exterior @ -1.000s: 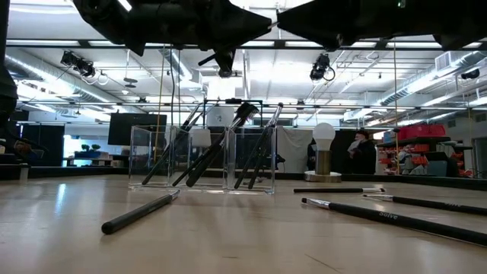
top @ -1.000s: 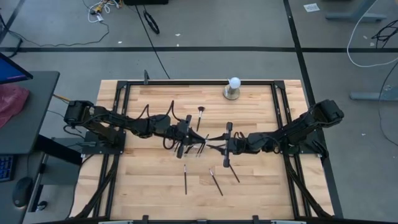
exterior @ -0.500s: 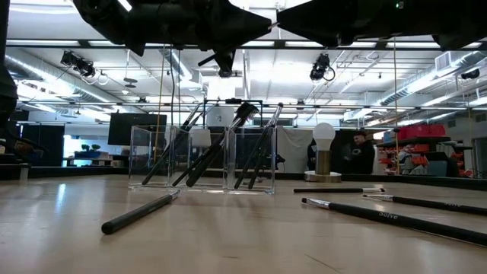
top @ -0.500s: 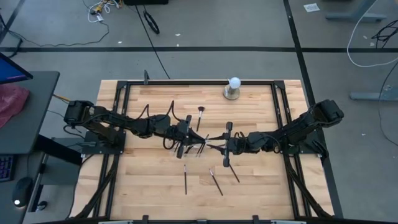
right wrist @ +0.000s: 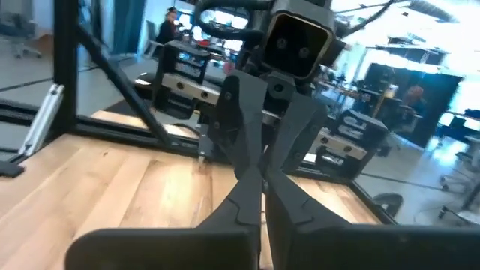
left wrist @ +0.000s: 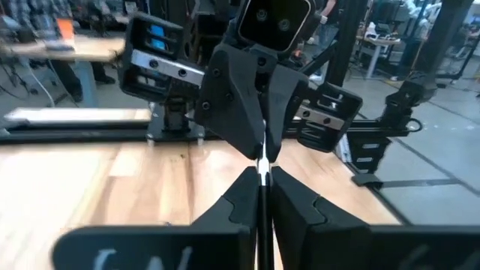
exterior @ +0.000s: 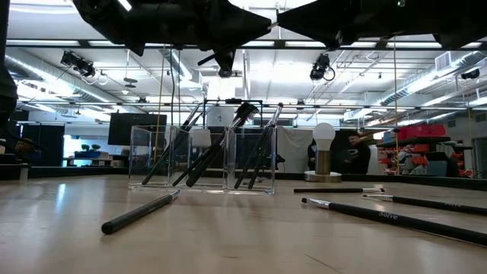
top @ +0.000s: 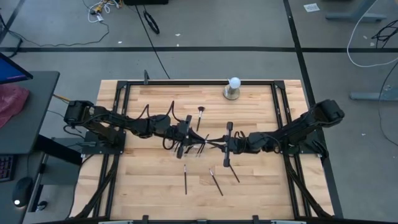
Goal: Put items in baskets/containers
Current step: Put the eyeshadow brush into the transparent organizer
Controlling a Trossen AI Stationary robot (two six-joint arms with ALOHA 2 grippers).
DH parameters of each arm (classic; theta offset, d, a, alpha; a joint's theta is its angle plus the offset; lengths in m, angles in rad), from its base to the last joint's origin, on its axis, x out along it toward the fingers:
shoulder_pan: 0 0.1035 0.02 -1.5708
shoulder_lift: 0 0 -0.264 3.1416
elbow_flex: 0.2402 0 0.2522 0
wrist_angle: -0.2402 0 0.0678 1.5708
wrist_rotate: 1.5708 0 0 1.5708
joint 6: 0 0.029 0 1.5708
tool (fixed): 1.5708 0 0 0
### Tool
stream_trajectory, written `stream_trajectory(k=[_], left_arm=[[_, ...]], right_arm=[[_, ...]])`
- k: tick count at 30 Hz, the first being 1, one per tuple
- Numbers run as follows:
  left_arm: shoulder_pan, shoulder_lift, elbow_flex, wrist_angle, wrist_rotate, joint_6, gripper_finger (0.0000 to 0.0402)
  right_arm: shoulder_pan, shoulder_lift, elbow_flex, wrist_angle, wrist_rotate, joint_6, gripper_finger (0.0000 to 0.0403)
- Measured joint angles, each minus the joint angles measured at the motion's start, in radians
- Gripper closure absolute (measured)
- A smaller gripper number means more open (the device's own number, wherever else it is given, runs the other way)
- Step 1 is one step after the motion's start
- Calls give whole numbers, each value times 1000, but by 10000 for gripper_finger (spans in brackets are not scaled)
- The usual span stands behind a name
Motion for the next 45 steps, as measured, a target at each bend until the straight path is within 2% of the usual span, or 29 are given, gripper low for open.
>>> stream_trajectory(k=[4,8,11,14,18,20,25,35,41,45], left_arm=[[0,0,2,1,-3,71,320],[-13,0,2,-8,-19,172,253],[-46,0,28,-94,-117,281,215],[-85,0,111,-300,-244,365,204],[-130,22,235,-536,-412,418,217],[-145,33,282,-591,-439,440,229],[-158,39,335,-636,-445,451,273],[-142,45,336,-644,-445,442,375],[-142,45,338,-661,-446,445,389],[-143,44,338,-661,-446,453,391]], right_arm=[[11,-48,38,-151,53,43,400],[10,-106,172,-534,59,150,401],[6,-108,285,-799,59,211,402],[1,-100,364,-939,59,249,402],[-1,-100,388,-970,60,258,402],[-2,-101,389,-971,60,258,403],[-3,-101,389,-980,60,268,403],[-4,-101,389,-993,61,268,403],[-4,-100,389,-990,63,261,401],[-4,-100,389,-971,58,256,374]])
